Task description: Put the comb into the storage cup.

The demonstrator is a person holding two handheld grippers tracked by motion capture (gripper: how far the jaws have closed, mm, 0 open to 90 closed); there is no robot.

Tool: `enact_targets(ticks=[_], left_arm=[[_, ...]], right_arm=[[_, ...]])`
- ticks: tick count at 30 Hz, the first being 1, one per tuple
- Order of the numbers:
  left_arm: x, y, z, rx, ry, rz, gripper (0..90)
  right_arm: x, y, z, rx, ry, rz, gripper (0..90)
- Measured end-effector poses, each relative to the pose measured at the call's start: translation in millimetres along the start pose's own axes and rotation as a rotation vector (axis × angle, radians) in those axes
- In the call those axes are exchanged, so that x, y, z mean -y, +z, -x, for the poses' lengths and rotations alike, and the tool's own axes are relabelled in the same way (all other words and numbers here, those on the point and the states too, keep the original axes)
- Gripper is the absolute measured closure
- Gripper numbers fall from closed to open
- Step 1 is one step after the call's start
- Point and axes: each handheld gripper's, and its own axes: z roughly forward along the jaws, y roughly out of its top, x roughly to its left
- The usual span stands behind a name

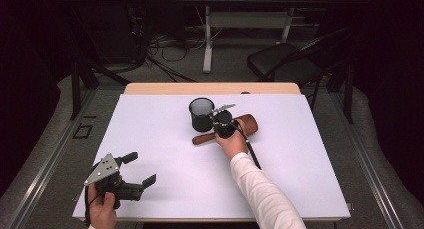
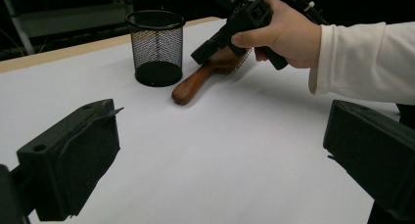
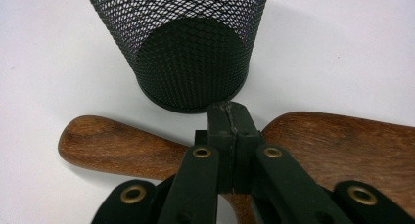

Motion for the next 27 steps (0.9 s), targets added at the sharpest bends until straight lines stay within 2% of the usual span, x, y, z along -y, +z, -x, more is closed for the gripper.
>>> enact_targets(ticks=[27], left_arm=[[-0.4,-1.0,1.2,-0.003,-0.001,0.002,0.2]], right_arm=[[12.1,-14.0,-4.9,0.004,-0.044,-0.017,90.0]])
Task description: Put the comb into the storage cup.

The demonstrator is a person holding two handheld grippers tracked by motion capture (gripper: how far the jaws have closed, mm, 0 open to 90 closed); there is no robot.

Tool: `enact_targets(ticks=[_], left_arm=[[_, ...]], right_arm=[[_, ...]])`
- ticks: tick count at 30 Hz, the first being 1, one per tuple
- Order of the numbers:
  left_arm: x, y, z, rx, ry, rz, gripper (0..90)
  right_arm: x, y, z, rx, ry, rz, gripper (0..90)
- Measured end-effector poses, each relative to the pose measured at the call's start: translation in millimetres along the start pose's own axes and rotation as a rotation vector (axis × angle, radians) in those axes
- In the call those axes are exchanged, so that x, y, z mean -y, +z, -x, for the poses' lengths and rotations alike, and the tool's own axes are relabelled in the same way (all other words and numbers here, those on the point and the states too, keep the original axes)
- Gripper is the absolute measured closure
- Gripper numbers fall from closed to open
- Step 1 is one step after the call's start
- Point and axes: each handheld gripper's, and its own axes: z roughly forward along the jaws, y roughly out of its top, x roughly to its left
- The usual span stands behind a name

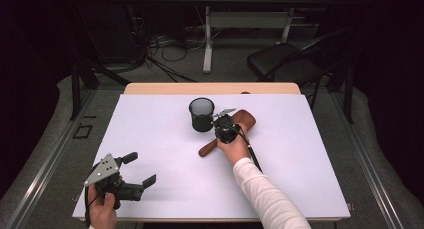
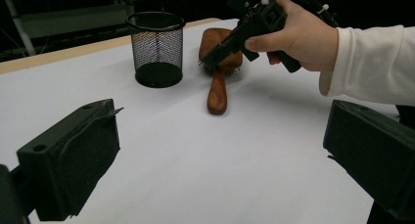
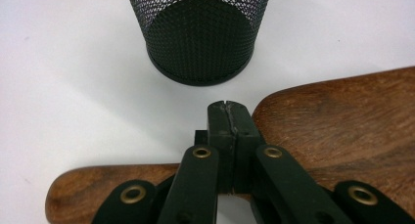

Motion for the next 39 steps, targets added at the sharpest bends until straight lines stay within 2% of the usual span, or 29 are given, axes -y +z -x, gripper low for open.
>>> enact_targets(ticks=[23,31,32,39], left_arm=[[0.2,1.3,0.8,0.002,-0.002,0.003,0.2],[0.4,1.4,0.9,0.001,-0.001,0.001,0.2],[0.5,1.5,0.9,0.0,-0.002,0.0,0.2],[0.6,2.5,1.2,0.0,-0.002,-0.003,0.2]], right_arm=[[19.9,-18.4,5.2,0.005,-0.023,0.005,89.9],[28.2,-24.5,11.2,-0.004,-0.004,-0.003,89.9],[30.5,-25.3,14.1,-0.006,0.002,0.011,89.9],[35.3,-30.3,22.7,-0.009,0.022,0.016,89.5]])
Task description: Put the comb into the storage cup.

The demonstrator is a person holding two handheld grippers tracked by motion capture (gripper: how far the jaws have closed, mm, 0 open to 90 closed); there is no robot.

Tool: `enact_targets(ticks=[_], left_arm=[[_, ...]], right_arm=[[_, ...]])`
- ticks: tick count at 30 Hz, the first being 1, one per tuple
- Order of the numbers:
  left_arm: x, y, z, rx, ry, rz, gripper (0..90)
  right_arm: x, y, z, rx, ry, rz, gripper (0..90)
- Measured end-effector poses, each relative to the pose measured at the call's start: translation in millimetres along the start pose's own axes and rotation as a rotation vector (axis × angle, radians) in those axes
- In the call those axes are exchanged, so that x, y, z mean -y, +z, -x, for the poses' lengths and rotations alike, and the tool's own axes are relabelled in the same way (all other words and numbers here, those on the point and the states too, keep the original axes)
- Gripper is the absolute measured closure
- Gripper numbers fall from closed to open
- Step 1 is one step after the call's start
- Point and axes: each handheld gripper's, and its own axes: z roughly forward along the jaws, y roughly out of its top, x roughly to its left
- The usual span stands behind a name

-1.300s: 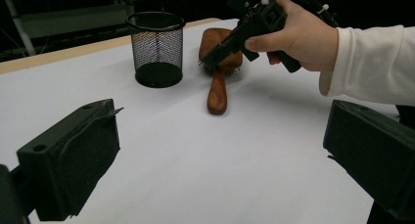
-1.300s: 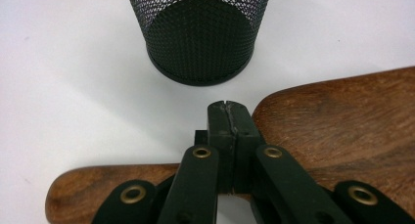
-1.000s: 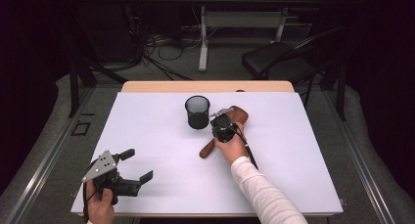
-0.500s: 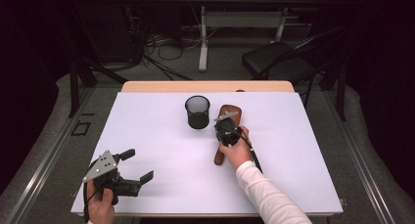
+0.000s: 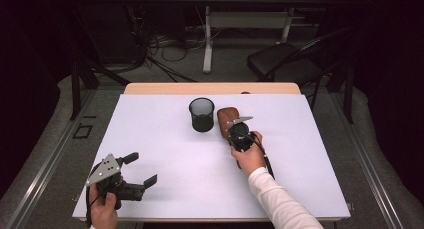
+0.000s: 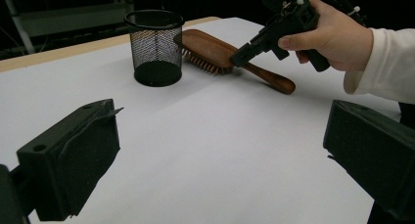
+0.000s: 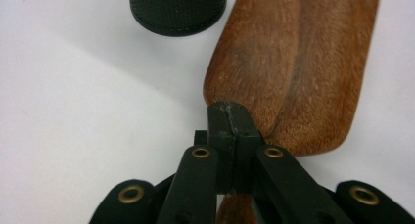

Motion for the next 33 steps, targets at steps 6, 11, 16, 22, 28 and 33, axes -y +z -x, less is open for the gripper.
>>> enact_targets(ticks=[6,11,16,22,28,33], left_arm=[[0.1,0.6,0.4,-0.001,0.0,-0.002,0.2],[0.2,0.5,0.1,0.001,-0.002,0.0,0.2],[0.4,0.7,0.0,0.001,-0.002,-0.001,0.2],[0.4,0.8,0.0,0.001,-0.003,-0.001,0.2],[0.0,0.6,0.6,0.0,0.0,-0.003,0.2],[0.0,1.4,1.5,0.003,-0.001,0.002,0.3]], right_arm=[[1.0,-1.8,3.3,-0.005,0.007,-0.002,89.5],[1.6,-3.1,3.2,-0.006,0.018,0.005,86.5],[1.2,-6.7,4.2,-0.012,0.024,0.007,80.7],[1.5,-14.3,3.0,0.022,0.041,0.0,69.1],[2.5,-14.1,3.6,0.035,0.077,-0.037,56.6],[3.3,-7.7,3.6,0.075,0.085,-0.079,50.8]])
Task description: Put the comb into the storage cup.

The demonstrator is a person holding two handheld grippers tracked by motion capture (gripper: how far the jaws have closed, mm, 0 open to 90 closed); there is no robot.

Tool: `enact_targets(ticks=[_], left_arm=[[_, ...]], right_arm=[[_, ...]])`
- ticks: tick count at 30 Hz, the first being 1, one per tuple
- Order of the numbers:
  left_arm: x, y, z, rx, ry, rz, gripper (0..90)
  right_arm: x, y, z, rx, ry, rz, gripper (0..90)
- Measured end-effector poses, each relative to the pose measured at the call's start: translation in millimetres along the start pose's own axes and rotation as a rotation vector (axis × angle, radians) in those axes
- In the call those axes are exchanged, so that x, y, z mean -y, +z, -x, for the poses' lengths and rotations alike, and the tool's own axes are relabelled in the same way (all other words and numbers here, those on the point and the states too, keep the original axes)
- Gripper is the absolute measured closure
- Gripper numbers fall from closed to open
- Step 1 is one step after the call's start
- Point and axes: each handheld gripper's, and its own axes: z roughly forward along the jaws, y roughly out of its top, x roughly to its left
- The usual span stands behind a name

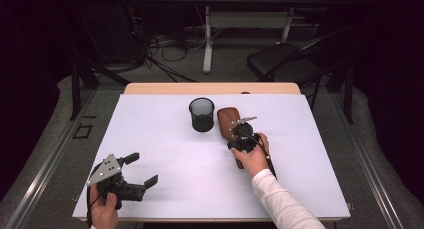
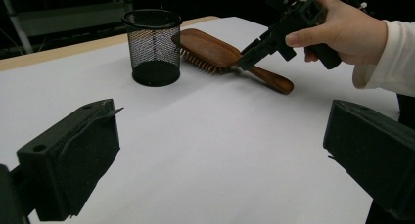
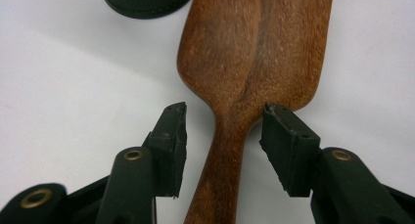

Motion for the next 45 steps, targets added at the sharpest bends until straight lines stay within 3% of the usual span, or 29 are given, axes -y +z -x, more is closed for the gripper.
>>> enact_targets(ticks=[6,9,14,25,36,45], left_arm=[[0.0,-0.1,-0.2,0.003,0.0,-0.001,0.3],[0.2,0.2,-0.1,0.002,0.001,-0.003,0.2],[0.1,0.3,-0.1,0.001,0.001,-0.007,0.2],[0.6,0.9,-0.5,0.004,0.0,-0.009,0.2],[0.8,1.3,-0.4,0.004,-0.001,-0.008,0.2],[0.9,1.4,-0.6,0.004,-0.002,-0.009,0.2]], right_arm=[[-0.9,6.1,3.8,0.032,0.024,-0.043,43.7],[-0.4,10.0,7.6,0.021,0.046,-0.076,42.3],[0.1,13.7,9.9,0.031,0.082,-0.08,42.3],[-3.9,20.1,8.9,0.045,0.093,-0.122,51.7],[-4.8,21.4,1.6,0.062,0.074,-0.116,65.3],[-5.8,21.7,1.6,0.059,0.084,-0.122,67.1]])
